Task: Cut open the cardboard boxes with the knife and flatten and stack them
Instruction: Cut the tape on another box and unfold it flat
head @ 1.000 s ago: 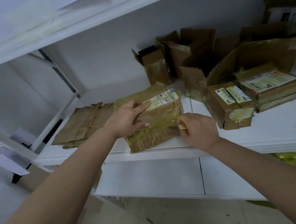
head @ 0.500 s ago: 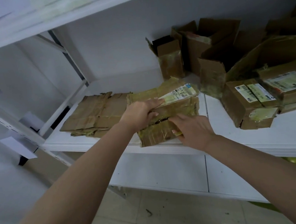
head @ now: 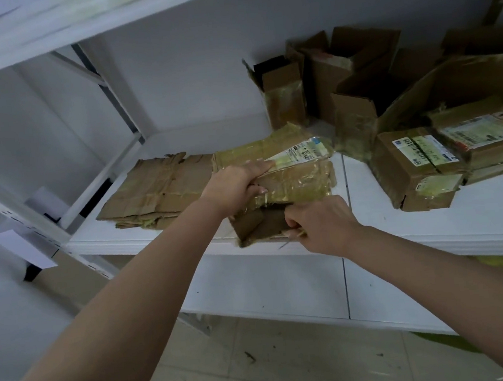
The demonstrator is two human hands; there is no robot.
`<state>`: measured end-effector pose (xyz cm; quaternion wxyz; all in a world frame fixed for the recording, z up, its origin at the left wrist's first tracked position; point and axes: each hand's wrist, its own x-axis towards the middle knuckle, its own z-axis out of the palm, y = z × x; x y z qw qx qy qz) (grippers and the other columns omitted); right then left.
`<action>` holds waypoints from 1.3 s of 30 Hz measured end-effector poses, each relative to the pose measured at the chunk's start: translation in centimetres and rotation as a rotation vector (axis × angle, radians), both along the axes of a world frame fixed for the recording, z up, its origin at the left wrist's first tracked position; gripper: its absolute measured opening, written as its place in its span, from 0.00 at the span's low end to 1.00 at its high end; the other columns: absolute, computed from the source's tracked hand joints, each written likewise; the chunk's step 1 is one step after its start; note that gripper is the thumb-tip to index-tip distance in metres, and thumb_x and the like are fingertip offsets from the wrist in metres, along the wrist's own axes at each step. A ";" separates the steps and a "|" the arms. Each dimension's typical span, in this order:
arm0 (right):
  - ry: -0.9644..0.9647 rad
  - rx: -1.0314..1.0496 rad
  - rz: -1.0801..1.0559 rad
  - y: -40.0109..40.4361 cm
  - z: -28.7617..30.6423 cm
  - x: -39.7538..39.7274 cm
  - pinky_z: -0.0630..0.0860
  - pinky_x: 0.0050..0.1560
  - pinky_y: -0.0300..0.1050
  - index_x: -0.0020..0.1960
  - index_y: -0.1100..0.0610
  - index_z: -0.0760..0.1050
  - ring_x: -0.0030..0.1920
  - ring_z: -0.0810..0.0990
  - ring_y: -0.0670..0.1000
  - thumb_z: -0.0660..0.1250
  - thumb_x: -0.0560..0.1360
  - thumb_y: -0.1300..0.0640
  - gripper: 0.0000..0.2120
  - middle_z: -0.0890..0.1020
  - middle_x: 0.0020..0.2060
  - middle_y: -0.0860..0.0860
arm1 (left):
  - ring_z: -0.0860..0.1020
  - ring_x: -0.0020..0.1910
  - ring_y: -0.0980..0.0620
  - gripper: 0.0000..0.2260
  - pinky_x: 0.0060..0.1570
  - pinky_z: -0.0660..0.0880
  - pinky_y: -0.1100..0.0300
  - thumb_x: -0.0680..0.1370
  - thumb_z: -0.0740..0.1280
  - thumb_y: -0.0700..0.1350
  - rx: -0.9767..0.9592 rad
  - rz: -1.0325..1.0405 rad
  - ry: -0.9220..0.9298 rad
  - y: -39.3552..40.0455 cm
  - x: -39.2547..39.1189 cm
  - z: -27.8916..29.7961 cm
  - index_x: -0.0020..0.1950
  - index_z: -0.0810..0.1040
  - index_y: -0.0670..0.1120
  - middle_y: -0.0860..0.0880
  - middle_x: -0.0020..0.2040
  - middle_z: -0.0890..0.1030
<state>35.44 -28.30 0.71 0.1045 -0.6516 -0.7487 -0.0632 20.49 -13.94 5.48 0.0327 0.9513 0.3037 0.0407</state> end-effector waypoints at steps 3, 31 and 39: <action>-0.035 -0.148 0.099 -2.0 -2.5 -0.7 0.71 0.43 0.43 0.52 0.53 0.74 0.44 0.76 0.50 0.58 0.80 0.48 0.10 0.78 0.49 0.47 | 0.77 0.57 0.41 0.25 0.56 0.75 0.50 0.80 0.64 0.48 0.003 0.069 0.007 0.2 -0.6 0.1 0.76 0.62 0.55 0.44 0.66 0.76; -0.139 0.255 -0.221 1.0 -0.8 4.3 0.56 0.25 0.34 0.67 0.55 0.72 0.22 0.71 0.51 0.82 0.56 0.47 0.43 0.77 0.61 0.55 | 0.75 0.51 0.39 0.39 0.50 0.77 0.46 0.67 0.76 0.56 0.612 0.105 -0.095 -3.7 -4.1 -4.4 0.71 0.63 0.46 0.38 0.55 0.75; -0.049 0.137 -0.227 0.9 -0.7 5.4 0.64 0.26 0.34 0.77 0.46 0.50 0.35 0.80 0.50 0.66 0.72 0.41 0.40 0.59 0.75 0.43 | 0.77 0.50 0.40 0.31 0.46 0.78 0.49 0.68 0.72 0.52 0.421 0.101 -0.239 -3.6 -4.4 -3.4 0.69 0.72 0.43 0.41 0.53 0.78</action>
